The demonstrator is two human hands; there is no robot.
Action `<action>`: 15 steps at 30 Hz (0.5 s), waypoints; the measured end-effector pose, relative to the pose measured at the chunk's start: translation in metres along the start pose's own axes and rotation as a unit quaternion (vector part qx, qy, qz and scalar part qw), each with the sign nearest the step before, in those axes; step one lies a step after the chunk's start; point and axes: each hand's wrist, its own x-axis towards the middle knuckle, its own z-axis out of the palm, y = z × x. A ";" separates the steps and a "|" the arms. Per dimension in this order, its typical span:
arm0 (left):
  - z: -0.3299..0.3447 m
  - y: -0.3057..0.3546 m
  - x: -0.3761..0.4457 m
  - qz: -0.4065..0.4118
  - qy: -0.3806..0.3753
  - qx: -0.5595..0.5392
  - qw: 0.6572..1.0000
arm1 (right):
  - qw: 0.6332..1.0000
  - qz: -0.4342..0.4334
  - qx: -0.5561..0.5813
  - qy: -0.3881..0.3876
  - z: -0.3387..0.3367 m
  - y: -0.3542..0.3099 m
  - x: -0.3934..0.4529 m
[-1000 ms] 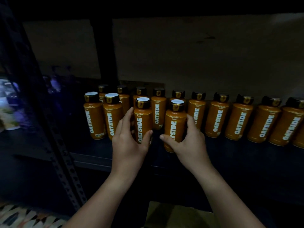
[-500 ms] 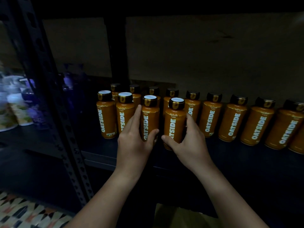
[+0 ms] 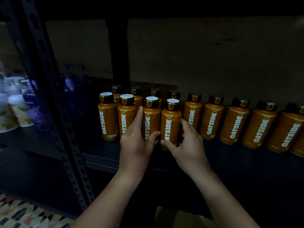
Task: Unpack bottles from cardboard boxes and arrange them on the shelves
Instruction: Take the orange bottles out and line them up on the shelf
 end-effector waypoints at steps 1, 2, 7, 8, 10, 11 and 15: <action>0.000 -0.001 0.000 0.002 -0.001 0.002 1.000 | 1.000 -0.001 -0.001 0.001 0.001 0.000 0.000; 0.000 -0.002 0.000 0.004 -0.002 0.004 1.000 | 1.000 -0.002 -0.001 0.002 0.001 0.000 0.000; 0.001 -0.002 0.000 0.010 0.000 0.009 1.000 | 1.000 0.001 -0.002 0.008 0.003 0.002 -0.002; 0.001 -0.002 0.000 0.013 0.002 0.010 1.000 | 1.000 0.001 -0.002 0.011 0.004 0.002 -0.002; 0.001 -0.003 -0.002 0.012 0.004 0.010 1.000 | 1.000 0.003 -0.001 0.013 0.005 0.002 -0.002; 0.001 -0.003 -0.003 0.012 0.005 0.010 1.000 | 1.000 0.003 -0.001 0.014 0.004 0.002 -0.002; 0.001 -0.005 -0.004 0.016 0.005 0.016 1.000 | 1.000 0.006 -0.008 0.019 0.003 0.002 -0.001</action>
